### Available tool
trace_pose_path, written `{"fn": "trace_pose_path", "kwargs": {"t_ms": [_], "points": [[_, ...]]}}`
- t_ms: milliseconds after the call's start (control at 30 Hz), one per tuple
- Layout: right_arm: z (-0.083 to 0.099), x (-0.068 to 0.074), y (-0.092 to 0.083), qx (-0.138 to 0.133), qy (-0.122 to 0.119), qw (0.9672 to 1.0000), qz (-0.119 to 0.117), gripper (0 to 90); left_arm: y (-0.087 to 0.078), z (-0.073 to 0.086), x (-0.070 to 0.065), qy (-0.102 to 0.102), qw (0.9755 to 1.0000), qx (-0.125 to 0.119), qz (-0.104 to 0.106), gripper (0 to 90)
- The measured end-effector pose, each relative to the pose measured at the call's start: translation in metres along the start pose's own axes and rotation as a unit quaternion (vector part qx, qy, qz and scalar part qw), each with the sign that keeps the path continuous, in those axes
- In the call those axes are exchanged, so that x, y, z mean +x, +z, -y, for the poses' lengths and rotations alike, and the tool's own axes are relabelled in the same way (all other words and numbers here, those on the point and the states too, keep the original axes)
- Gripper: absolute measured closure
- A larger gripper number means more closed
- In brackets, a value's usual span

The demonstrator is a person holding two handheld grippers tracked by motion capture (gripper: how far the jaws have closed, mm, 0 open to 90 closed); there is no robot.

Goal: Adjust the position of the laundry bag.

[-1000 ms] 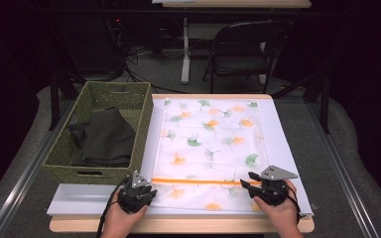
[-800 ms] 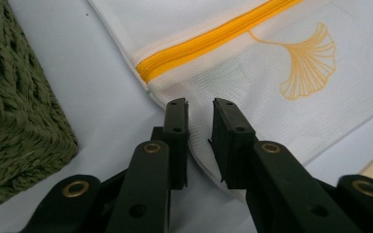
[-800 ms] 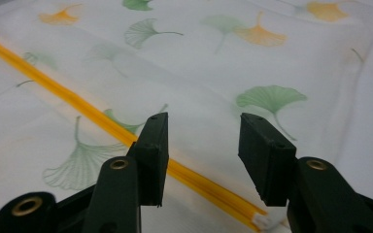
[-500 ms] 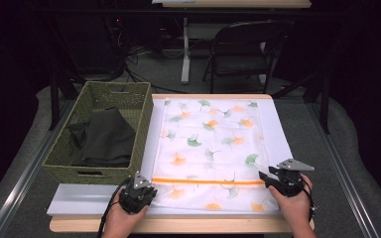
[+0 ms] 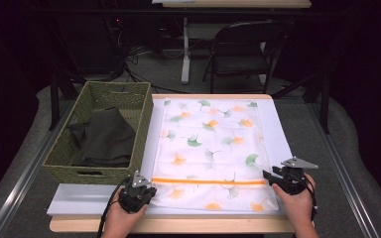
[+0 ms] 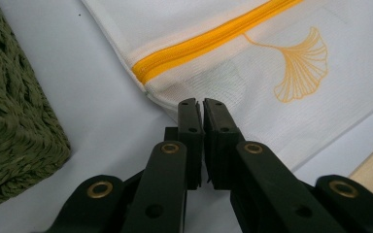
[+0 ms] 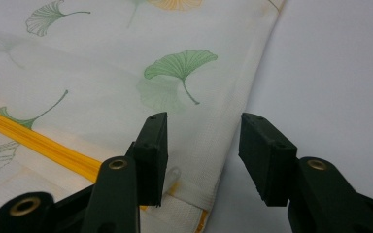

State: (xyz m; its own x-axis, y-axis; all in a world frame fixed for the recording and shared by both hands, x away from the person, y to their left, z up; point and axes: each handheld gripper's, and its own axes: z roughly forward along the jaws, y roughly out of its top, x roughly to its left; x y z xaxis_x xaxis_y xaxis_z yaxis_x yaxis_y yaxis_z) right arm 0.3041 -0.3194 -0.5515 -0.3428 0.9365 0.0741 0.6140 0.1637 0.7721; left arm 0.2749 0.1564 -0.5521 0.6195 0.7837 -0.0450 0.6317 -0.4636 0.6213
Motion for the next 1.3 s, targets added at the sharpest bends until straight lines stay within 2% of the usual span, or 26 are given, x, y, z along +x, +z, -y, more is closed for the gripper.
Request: {"fn": "trace_pose_path", "kwargs": {"t_ms": [300,767,967,1000,1200,1300], "points": [[0.001,-0.001,0.007,0.013,0.004,0.9999,0.005,53.9,0.0,-0.001,0.001,0.005,1.0,0.001,0.001,87.4],[0.001,0.004,0.012,0.03,-0.012,0.9994,0.01,58.6,0.001,0.0,0.003,-0.009,0.9999,-0.005,0.009,87.8],[0.001,0.005,0.013,0.03,-0.026,0.9991,0.011,66.2,0.001,0.0,0.003,-0.005,0.9999,-0.005,0.009,88.2],[0.0,0.006,0.013,0.031,-0.029,0.9991,0.009,71.3,0.001,0.0,0.003,-0.006,0.9999,-0.005,0.009,88.3],[-0.001,0.008,0.012,0.033,-0.043,0.9985,0.001,88.2,0.001,0.0,0.002,-0.005,0.9999,-0.005,0.008,88.8],[-0.003,0.007,0.013,0.032,-0.047,0.9984,-0.005,89.3,0.002,-0.001,0.001,-0.006,0.9999,-0.009,0.009,89.0]]}}
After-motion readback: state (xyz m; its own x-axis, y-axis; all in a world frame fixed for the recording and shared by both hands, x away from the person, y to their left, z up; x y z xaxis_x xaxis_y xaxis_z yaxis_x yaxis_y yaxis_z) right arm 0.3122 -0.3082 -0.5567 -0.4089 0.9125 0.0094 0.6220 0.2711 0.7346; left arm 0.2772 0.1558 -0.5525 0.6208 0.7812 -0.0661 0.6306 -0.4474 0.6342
